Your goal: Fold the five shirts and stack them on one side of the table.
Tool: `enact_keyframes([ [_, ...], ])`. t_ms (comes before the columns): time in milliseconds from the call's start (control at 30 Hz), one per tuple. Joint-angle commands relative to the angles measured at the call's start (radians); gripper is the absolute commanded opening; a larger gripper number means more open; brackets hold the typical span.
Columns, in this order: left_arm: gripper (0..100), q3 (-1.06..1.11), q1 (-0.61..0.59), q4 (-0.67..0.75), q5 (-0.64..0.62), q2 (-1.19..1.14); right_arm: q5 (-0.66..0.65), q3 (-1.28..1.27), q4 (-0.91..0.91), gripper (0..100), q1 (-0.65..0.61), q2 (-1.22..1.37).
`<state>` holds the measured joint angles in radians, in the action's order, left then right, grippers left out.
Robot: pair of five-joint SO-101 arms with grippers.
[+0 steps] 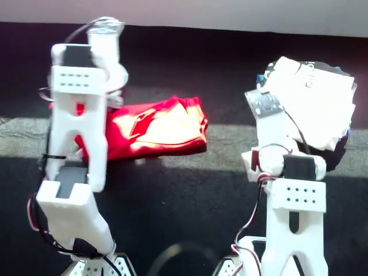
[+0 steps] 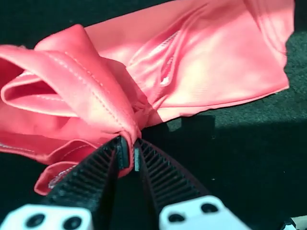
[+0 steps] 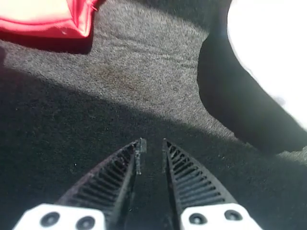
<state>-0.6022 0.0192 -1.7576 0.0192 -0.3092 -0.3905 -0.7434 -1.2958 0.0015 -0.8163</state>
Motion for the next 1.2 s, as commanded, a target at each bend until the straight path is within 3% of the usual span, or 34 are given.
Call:
enact_keyframes([
  [0, 1, -0.025, 0.170, -0.003, -0.034, 0.061, 0.003, -0.122, 0.058, 6.3, 0.058, -0.102],
  [200, 1, -0.067, 0.332, 0.120, -0.061, -0.044, 0.002, -0.219, 0.061, 6.3, 0.088, -0.200],
  [533, 2, -0.278, 0.415, 0.330, -0.058, -0.386, 0.002, -0.288, 0.067, 6.3, 0.087, -0.263],
  [700, 17, -0.467, 0.409, 0.244, -0.058, -0.503, 0.002, -0.300, 0.068, 6.3, 0.082, -0.263],
  [900, 16, -0.854, 0.374, -0.018, -0.057, -0.504, 0.011, -0.297, 0.183, 6.3, 0.077, -0.251],
  [967, 16, -0.937, 0.321, -0.031, -0.057, -0.496, 0.051, -0.283, 0.213, 6.3, 0.022, -0.222],
  [1067, 16, -0.960, 0.231, -0.031, -0.057, -0.426, 0.117, -0.206, 0.251, 9.4, -0.088, -0.107],
  [1167, 16, -0.829, 0.124, -0.031, -0.057, -0.323, 0.183, -0.050, 0.269, 16.7, -0.194, 0.096],
])
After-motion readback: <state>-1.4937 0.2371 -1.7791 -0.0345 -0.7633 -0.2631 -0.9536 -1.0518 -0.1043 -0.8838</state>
